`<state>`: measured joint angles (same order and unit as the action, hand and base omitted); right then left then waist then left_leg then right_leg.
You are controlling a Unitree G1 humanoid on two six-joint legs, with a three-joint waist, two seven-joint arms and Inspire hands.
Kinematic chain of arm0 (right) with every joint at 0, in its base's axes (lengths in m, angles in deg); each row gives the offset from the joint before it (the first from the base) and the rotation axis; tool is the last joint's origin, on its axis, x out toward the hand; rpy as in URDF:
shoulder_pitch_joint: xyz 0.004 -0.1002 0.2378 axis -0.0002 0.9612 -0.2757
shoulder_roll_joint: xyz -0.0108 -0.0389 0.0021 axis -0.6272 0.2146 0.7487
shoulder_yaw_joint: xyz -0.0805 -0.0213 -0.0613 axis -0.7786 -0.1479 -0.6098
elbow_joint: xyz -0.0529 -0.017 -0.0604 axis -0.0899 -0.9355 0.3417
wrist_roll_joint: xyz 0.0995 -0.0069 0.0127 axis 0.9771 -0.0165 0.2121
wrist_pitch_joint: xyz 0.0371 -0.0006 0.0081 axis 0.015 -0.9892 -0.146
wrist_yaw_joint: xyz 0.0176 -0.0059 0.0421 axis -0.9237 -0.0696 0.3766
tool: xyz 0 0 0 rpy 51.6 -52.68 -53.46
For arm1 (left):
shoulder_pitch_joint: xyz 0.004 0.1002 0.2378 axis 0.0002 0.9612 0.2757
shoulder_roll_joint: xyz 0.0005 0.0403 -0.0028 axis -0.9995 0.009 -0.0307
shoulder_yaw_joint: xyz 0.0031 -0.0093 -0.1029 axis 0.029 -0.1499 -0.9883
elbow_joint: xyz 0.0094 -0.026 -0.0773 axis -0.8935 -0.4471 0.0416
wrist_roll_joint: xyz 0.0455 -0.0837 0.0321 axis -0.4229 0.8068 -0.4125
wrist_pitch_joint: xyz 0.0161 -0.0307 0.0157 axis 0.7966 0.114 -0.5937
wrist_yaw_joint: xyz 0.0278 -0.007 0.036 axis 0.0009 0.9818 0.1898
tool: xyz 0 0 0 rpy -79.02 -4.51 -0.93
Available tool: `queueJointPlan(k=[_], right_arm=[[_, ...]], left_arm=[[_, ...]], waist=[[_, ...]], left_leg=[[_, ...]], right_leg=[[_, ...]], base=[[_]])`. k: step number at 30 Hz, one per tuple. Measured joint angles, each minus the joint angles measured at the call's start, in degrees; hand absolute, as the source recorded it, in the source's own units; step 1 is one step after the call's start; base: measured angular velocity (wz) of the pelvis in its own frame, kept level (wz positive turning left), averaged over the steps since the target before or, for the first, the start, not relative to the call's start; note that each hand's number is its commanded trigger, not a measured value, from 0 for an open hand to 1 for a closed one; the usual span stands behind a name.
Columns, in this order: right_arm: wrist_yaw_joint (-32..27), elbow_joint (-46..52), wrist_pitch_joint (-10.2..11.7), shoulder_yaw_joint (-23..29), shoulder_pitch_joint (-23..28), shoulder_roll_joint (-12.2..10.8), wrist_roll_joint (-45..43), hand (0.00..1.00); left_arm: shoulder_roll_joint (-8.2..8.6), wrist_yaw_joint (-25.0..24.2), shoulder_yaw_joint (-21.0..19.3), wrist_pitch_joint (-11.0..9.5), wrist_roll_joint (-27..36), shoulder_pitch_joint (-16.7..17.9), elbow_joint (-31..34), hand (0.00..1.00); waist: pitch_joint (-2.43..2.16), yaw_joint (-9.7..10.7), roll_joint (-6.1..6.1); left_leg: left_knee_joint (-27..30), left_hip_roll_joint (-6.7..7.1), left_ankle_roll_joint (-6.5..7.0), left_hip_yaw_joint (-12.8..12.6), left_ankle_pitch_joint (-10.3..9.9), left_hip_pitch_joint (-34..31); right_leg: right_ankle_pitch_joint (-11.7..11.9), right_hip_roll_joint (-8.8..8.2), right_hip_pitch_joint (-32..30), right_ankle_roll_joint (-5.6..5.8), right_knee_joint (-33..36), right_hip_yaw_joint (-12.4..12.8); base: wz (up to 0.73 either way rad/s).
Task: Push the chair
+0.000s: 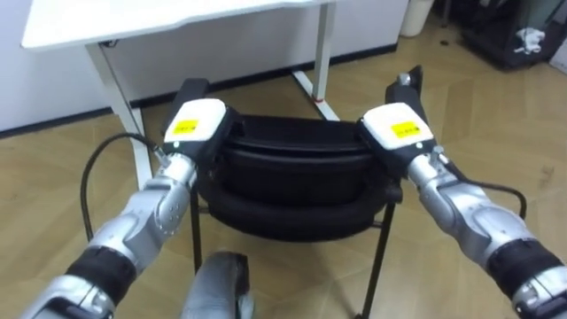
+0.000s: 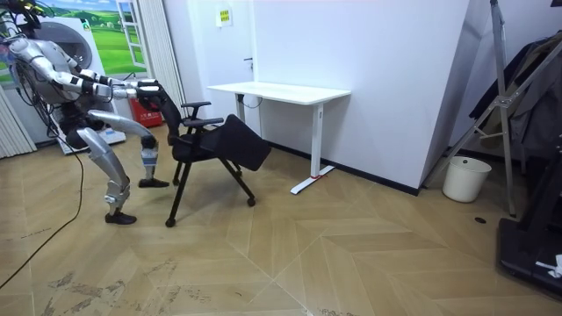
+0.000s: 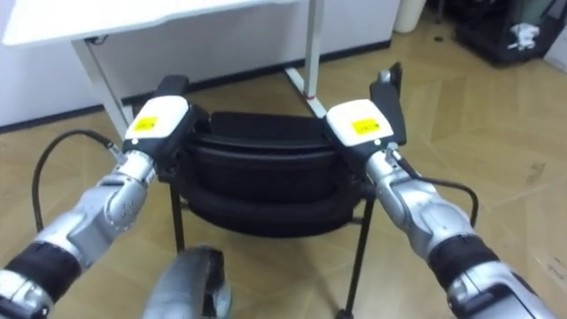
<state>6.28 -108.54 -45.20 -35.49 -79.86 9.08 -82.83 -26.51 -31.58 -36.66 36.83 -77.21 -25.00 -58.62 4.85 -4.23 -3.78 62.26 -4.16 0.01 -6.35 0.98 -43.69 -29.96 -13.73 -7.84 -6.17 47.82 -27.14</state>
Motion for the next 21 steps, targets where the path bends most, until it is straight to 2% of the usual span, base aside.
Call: queueJointPlan(k=[1,3,5,7,8,9,11,12,14,15,16,18,19,20,21], right_arm=[[-0.1,0.0,0.0,0.0,0.0,0.0,0.0,1.00],[-1.0,0.2,0.0,0.0,0.0,0.0,0.1,1.00],[-1.3,0.4,0.0,0.1,0.0,0.0,0.1,1.00],[-1.5,0.7,-0.1,0.2,0.0,0.0,0.5,1.00],[-1.5,0.9,-0.1,0.2,0.0,-0.1,0.5,1.00],[-1.6,1.2,-0.3,0.2,0.0,-0.2,0.6,1.00],[-1.8,1.3,-0.8,0.4,0.1,-0.9,0.6,1.00],[-2.0,1.3,-0.9,0.4,0.5,-1.3,0.5,1.00],[-2.1,1.6,-1.0,0.4,0.7,-1.3,0.5,1.00],[-2.1,1.9,-1.4,0.4,0.3,-1.2,0.4,1.00],[-2.1,1.8,-1.6,0.4,0.0,-1.4,0.3,1.00],[-2.1,1.7,-2.1,-0.1,0.0,-1.5,0.8,1.00],[-2.1,1.6,-2.2,-0.2,0.3,-1.6,1.2,1.00],[-2.2,1.5,-2.6,-0.9,0.7,-1.8,1.9,1.00],[-2.4,1.6,-2.7,-1.1,0.6,-2.4,2.2,1.00]], left_arm=[[0.13,0.3,0.0,0.0,0.0,0.1,0.0,1.00],[0.05,0.7,-0.1,0.0,-0.2,0.2,0.9,1.00],[-0.07,0.7,-0.4,0.1,-0.5,0.4,1.6,1.00],[-0.62,0.4,-0.3,1.0,-0.5,0.5,3.5,1.00],[-1.13,0.1,-0.2,1.6,-0.5,0.8,4.8,1.00],[-1.50,0.0,-0.2,2.4,-0.6,1.2,6.2,1.00],[-1.80,-0.3,-0.5,2.6,-1.0,1.8,7.2,1.00],[-2.19,-0.6,-0.5,2.9,-1.1,2.3,8.1,1.00],[-2.36,-0.9,-1.3,2.7,-1.8,2.7,8.6,1.00],[-2.34,-1.0,-2.1,2.4,-2.2,2.7,8.7,1.00],[-2.49,-1.0,-2.3,2.3,-2.3,2.6,8.8,1.00],[-2.63,-1.1,-2.1,2.3,-2.4,2.5,8.6,1.00],[-2.76,-1.2,-1.8,2.1,-2.4,2.3,8.3,1.00],[-3.02,-1.3,-1.3,2.0,-2.4,2.2,8.3,1.00],[-3.91,-1.3,-1.2,1.6,-2.4,2.1,8.6,1.00]], waist=[[-0.08,-0.1,0.18],[-0.64,-0.5,1.15],[-0.98,-0.7,1.68],[-1.13,-0.9,1.36],[-1.28,-1.2,1.09],[-1.31,-1.6,0.76],[-1.59,-2.7,-0.02],[-1.83,-2.9,-0.59],[-2.24,-3.5,-1.21],[-2.37,-4.0,-1.34],[-2.31,-4.0,-1.25],[-2.22,-3.8,-1.00],[-2.14,-3.9,-0.92],[-1.91,-4.0,-0.37],[-1.87,-4.3,-0.36]], left_leg=[[-3.5,0.11,-0.01,-0.1,0.0,2.0],[-14.1,0.02,-0.02,-0.2,0.0,8.6],[-19.0,-0.01,0.05,-0.6,0.0,12.6],[-21.3,-0.24,-0.05,-2.4,-1.1,15.6],[-22.7,-0.20,-0.26,-3.1,-4.4,17.1],[-23.8,0.02,0.54,-3.4,-7.1,18.1],[-23.8,0.21,2.41,-5.4,-9.0,19.5],[-23.8,1.02,3.17,-6.0,-10.4,20.4],[-23.2,2.03,3.35,-6.0,-12.3,20.8],[-22.4,2.62,3.54,-5.7,-13.5,20.8],[-22.1,3.01,3.68,-5.3,-14.0,20.8],[-21.0,3.94,3.80,-2.8,-16.0,21.8],[-21.0,4.03,3.81,-2.0,-16.3,22.4],[-21.0,3.94,3.56,-0.1,-17.1,23.5],[-21.0,3.91,3.25,1.7,-17.7,23.5]], right_leg=[[-0.2,0.20,0.1,0.12,0.0,0.0],[-0.7,1.22,0.3,0.38,0.0,-0.1],[-1.0,1.83,0.5,1.15,0.0,-0.2],[-1.7,1.83,0.6,1.70,0.0,-0.4],[-2.2,1.77,0.8,1.73,-0.1,-0.3],[-2.5,1.60,0.9,2.11,-0.1,0.1],[-2.5,0.76,1.8,2.67,-0.1,0.8],[-3.0,-0.12,2.6,3.47,-0.1,0.9],[-3.0,-1.12,3.5,4.61,0.0,0.5],[-2.5,-1.39,3.6,5.59,1.8,-0.3],[-1.6,-2.19,3.0,5.95,3.8,-0.4],[5.2,-4.41,0.1,5.84,12.8,0.6],[7.4,-4.46,-0.4,5.95,14.4,1.3],[11.1,-4.13,-2.2,6.13,17.4,2.6],[10.9,-3.13,-5.1,7.20,18.2,4.2]], base=[[0.04],[0.00],[0.02],[0.04],[-0.05],[-0.11],[-0.15],[-0.04],[-0.04],[-0.09],[0.00],[0.23],[0.30],[0.14],[0.06]])
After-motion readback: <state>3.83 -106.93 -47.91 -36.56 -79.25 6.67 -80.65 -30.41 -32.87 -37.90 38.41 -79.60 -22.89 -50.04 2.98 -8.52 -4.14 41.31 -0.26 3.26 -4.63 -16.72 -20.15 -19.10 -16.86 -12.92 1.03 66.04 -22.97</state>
